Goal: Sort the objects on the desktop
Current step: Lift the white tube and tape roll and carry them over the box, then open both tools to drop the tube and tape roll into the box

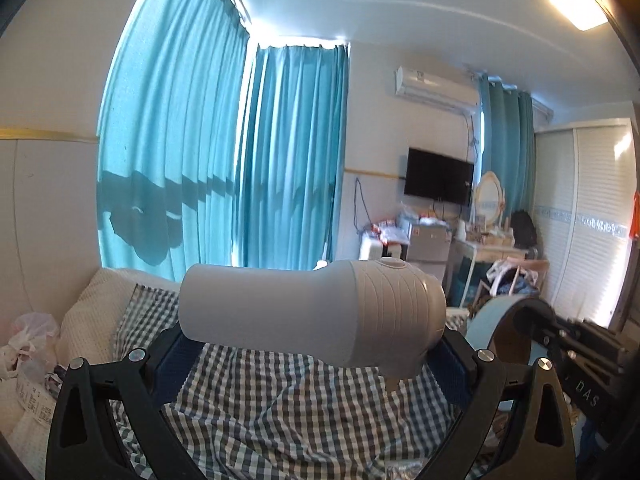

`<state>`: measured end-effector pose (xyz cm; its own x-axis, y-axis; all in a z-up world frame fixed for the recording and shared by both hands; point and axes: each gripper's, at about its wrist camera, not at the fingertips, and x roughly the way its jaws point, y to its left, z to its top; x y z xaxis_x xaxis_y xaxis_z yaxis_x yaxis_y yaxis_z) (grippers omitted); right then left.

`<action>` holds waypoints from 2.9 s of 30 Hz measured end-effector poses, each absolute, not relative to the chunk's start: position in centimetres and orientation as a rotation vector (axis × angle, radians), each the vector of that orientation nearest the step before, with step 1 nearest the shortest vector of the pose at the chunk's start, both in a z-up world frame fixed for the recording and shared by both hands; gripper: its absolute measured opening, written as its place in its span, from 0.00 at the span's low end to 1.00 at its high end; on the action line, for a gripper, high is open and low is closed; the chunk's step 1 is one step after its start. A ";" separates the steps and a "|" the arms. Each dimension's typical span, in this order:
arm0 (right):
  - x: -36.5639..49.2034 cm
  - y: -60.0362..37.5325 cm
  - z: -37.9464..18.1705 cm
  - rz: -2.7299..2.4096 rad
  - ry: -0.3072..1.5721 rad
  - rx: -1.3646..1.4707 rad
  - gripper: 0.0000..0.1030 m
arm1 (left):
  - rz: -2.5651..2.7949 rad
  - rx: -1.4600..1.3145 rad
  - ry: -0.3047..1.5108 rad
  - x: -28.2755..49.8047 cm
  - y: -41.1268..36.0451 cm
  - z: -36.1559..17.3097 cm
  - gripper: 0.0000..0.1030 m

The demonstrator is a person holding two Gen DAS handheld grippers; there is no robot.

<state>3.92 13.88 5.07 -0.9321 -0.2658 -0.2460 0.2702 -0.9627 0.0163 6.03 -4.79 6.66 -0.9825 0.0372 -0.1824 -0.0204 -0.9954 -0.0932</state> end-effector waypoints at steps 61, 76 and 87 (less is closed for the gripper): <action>2.0 39.0 0.6 -3.325 -0.244 0.547 0.13 | 2.506 -0.570 0.074 -5.5 26.4 0.5 0.98; -1.5 40.4 -3.7 -3.252 -0.223 0.835 0.68 | 2.483 -0.837 0.012 -10.3 27.1 -2.9 0.99; -1.6 39.2 -3.1 -3.242 -0.118 0.967 0.86 | 2.433 -0.995 0.079 -10.4 27.7 -1.0 1.00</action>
<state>-1.61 39.15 -3.14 -0.8096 0.2113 -0.5477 -0.2507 -0.9681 -0.0029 -10.36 27.68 -0.99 -0.6039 0.4319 -0.6699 -0.4745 -0.8701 -0.1333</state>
